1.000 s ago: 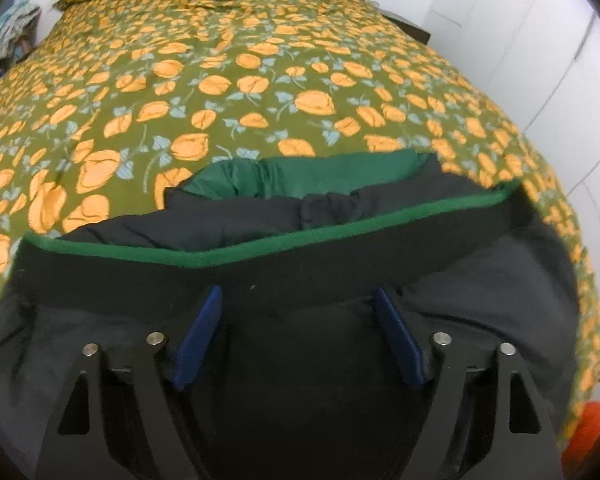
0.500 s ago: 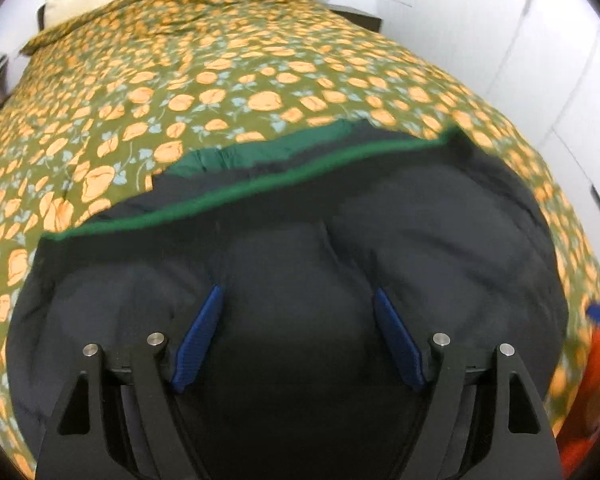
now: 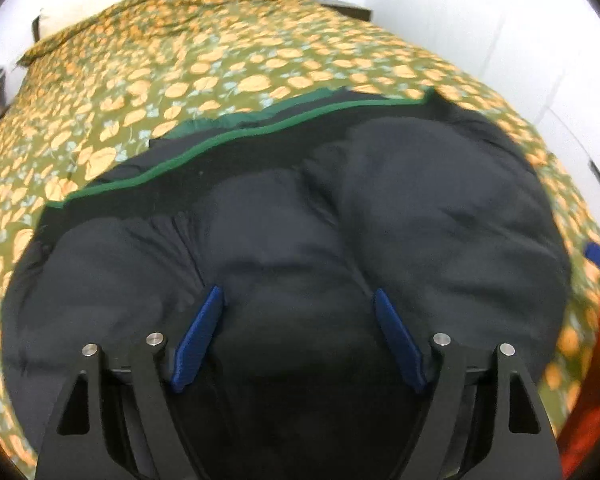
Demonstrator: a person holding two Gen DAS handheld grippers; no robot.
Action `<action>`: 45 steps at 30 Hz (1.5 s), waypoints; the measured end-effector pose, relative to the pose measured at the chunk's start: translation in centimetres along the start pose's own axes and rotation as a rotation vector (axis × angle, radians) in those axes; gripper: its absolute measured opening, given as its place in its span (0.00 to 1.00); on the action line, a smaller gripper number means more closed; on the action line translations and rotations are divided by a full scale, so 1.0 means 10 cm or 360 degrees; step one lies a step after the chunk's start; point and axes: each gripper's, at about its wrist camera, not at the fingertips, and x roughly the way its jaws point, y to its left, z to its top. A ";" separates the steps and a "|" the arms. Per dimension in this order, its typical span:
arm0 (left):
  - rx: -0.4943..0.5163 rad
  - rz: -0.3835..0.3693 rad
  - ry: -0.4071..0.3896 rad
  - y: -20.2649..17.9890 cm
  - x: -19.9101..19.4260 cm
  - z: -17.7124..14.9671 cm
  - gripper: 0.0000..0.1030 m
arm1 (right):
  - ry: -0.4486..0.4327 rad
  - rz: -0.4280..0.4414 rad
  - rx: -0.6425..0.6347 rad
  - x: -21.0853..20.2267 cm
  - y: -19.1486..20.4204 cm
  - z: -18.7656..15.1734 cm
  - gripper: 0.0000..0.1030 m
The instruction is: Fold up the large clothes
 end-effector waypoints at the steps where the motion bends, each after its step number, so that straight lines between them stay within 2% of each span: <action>1: 0.0035 -0.0001 -0.0014 -0.07 -0.09 -0.09 0.76 | -0.0008 0.0003 0.0004 -0.02 -0.01 0.00 0.58; 3: 0.0076 0.0015 -0.0005 -0.14 -0.14 -0.24 0.76 | -0.0018 0.0006 0.0011 -0.03 -0.02 0.01 0.58; 5: 0.0052 0.0020 0.0022 -0.14 -0.06 -0.34 0.77 | -0.0022 0.0014 0.0018 -0.03 -0.02 0.01 0.58; 7: 0.0004 0.0004 0.0038 -0.09 0.05 -0.36 0.77 | -0.0019 0.0025 0.0028 -0.01 -0.02 0.01 0.58; 12: 0.0029 0.0073 0.0024 -0.13 0.20 -0.40 0.78 | 0.0010 0.0018 0.0003 0.03 0.00 -0.02 0.58; 16: 0.0004 0.0075 0.0033 -0.16 0.04 -0.37 0.73 | 0.0012 0.0003 0.0010 0.03 -0.02 -0.03 0.58; 20: 0.0048 0.0066 -0.0006 -0.33 -0.24 -0.59 0.73 | -0.0023 0.0002 0.0019 -0.02 -0.03 -0.02 0.58; 24: 0.0133 0.0154 0.0008 -0.44 -0.12 -0.79 0.74 | -0.0037 -0.0001 0.0029 -0.05 -0.04 -0.01 0.58; 27: 0.0113 0.0172 0.0011 -0.44 -0.04 -0.77 0.75 | -0.0036 -0.0012 0.0070 -0.01 -0.08 -0.01 0.58; 30: 0.0133 0.0172 0.0039 -0.48 -0.12 -0.77 0.75 | -0.0057 -0.0064 0.0103 -0.06 -0.14 0.00 0.58; 32: 0.0131 0.0138 0.0058 -0.49 -0.27 -0.79 0.75 | -0.0102 -0.0144 0.0156 -0.16 -0.24 0.01 0.60; 35: 0.0001 0.0042 0.0008 -0.38 -0.52 -0.75 0.77 | -0.0213 -0.0308 0.0379 -0.35 -0.57 0.01 0.82; 37: -0.0097 -0.0001 -0.0043 -0.28 -0.64 -0.68 0.78 | -0.0251 -0.0342 0.0583 -0.41 -0.81 -0.02 0.83; 41: -0.0185 -0.0029 -0.0150 -0.17 -0.74 -0.48 0.79 | -0.0228 -0.0255 0.0862 -0.40 -1.09 -0.13 0.83; 43: -0.0175 -0.0012 -0.0163 -0.16 -0.68 -0.42 0.79 | -0.0148 -0.0221 0.0962 -0.37 -1.13 -0.19 0.83; 45: -0.0176 -0.0019 -0.0167 -0.20 -0.58 -0.39 0.79 | -0.0116 -0.0120 0.1068 -0.37 -1.12 -0.28 0.83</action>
